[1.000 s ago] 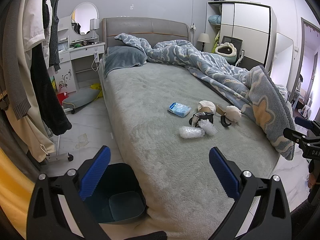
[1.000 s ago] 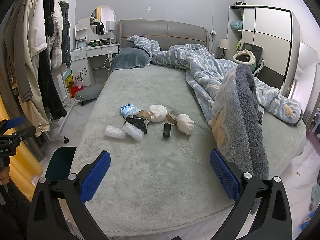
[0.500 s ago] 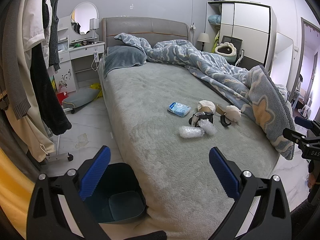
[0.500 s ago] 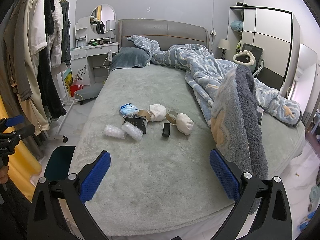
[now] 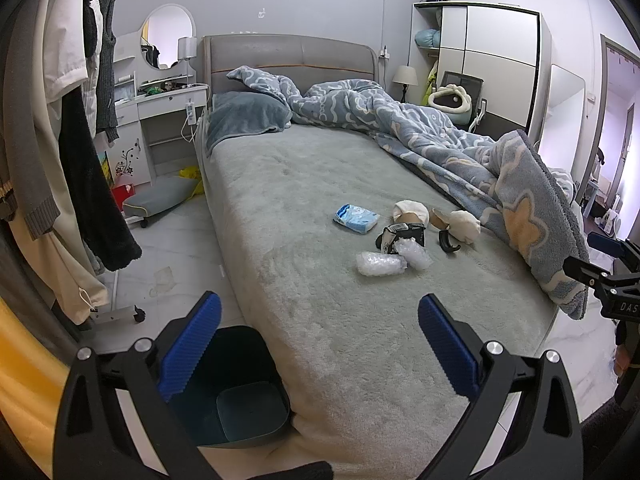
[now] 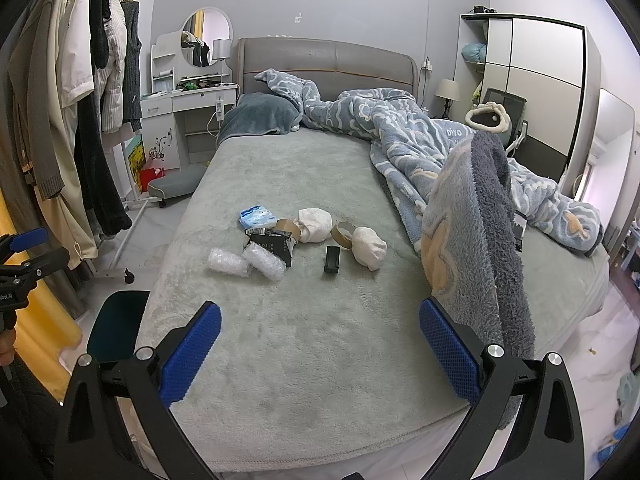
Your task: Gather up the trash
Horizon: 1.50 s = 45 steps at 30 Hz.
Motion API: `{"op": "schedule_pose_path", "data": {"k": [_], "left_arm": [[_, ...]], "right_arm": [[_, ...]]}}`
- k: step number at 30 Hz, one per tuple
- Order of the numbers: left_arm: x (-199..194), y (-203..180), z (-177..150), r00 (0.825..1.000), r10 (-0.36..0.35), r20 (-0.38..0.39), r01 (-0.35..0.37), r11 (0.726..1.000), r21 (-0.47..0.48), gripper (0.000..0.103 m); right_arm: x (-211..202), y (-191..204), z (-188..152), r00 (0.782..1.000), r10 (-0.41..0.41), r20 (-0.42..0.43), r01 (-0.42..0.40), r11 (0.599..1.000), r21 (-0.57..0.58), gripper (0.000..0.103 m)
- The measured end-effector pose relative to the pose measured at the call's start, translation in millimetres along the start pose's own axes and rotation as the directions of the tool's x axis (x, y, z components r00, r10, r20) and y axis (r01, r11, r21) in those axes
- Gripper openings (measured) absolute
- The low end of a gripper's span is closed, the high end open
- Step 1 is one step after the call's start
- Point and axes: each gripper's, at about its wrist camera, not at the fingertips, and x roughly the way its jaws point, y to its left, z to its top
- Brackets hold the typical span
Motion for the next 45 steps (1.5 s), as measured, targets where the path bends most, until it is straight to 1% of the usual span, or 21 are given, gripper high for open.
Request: {"op": "schedule_pose_path", "data": {"k": [5, 9, 11, 14, 17, 19, 20, 21, 23, 24, 27, 29, 32, 34, 37, 39, 42, 44, 45], "left_arm": [[3, -2, -2, 1.000, -0.003, -0.003, 0.003, 1.000, 0.002, 0.100], [4, -2, -3, 1.000, 0.009, 0.003, -0.009, 1.000, 0.000, 0.100], [4, -4, -2, 1.000, -0.006, 0.009, 0.006, 1.000, 0.006, 0.100], [5, -8, -3, 1.000, -0.007, 0.029, 0.006, 0.999, 0.036, 0.100], [9, -7, -1, 0.998, -0.030, 0.048, 0.028, 0.999, 0.037, 0.100], [17, -5, 1, 0.999, -0.038, 0.032, 0.037, 0.999, 0.037, 0.100], [20, -4, 2, 0.998, -0.063, 0.024, 0.062, 0.998, 0.032, 0.100], [23, -5, 3, 0.997, -0.073, 0.018, 0.073, 0.997, 0.036, 0.100], [30, -7, 6, 0.998, -0.060, 0.007, 0.059, 0.996, 0.066, 0.100], [34, -7, 6, 0.998, -0.064, 0.003, 0.064, 0.995, 0.071, 0.100], [49, -3, 7, 0.996, -0.078, -0.037, 0.079, 0.996, 0.046, 0.100], [56, 0, 5, 0.996, -0.073, -0.046, 0.075, 0.997, 0.028, 0.100], [69, 1, 1, 0.990, -0.113, -0.081, 0.115, 0.993, 0.028, 0.100], [75, -1, -2, 0.987, -0.135, -0.092, 0.139, 0.990, 0.033, 0.099], [85, -4, -3, 0.980, -0.169, -0.100, 0.173, 0.984, 0.032, 0.099], [92, -8, -3, 0.980, -0.170, -0.102, 0.176, 0.983, 0.052, 0.098], [107, -11, -1, 0.978, -0.175, -0.114, 0.183, 0.981, 0.066, 0.096], [120, -12, -1, 0.976, -0.176, -0.126, 0.186, 0.980, 0.069, 0.090], [125, -12, -1, 0.976, -0.174, -0.134, 0.185, 0.980, 0.070, 0.089]], "right_arm": [[0, 1, 0, 1.000, -0.001, -0.001, 0.001, 1.000, -0.001, 0.100], [0, 2, 0, 1.000, 0.000, -0.001, 0.000, 1.000, -0.001, 0.100], [1, 1, 0, 1.000, 0.005, -0.001, -0.005, 1.000, 0.001, 0.100], [4, -6, -4, 1.000, 0.019, -0.005, -0.019, 1.000, 0.004, 0.100], [12, -9, -4, 1.000, 0.031, -0.007, -0.031, 1.000, 0.004, 0.100], [18, -14, -4, 0.999, 0.029, -0.015, -0.029, 1.000, 0.009, 0.100], [21, -16, -4, 0.999, 0.032, -0.015, -0.032, 0.999, 0.013, 0.100], [21, -13, -3, 0.999, 0.040, -0.014, -0.040, 0.999, 0.017, 0.100], [25, -12, -1, 0.998, 0.056, -0.020, -0.055, 0.998, 0.022, 0.100], [28, -14, 0, 0.998, 0.061, -0.020, -0.060, 0.998, 0.018, 0.100], [37, -14, 3, 0.997, 0.074, -0.024, -0.073, 0.997, 0.011, 0.100], [45, -13, 6, 0.995, 0.094, -0.033, -0.094, 0.996, 0.010, 0.100], [62, -19, 7, 0.991, 0.124, -0.055, -0.124, 0.992, 0.005, 0.100], [75, -17, 9, 0.987, 0.145, -0.072, -0.144, 0.989, 0.022, 0.100], [96, -22, 12, 0.978, 0.185, -0.097, -0.177, 0.981, 0.082, 0.100], [109, -22, 15, 0.971, 0.209, -0.115, -0.195, 0.973, 0.122, 0.100], [124, -17, 21, 0.964, 0.239, -0.119, -0.221, 0.964, 0.151, 0.100], [135, -16, 24, 0.957, 0.265, -0.122, -0.242, 0.955, 0.172, 0.100], [140, -12, 27, 0.955, 0.271, -0.125, -0.247, 0.952, 0.179, 0.100]]}}
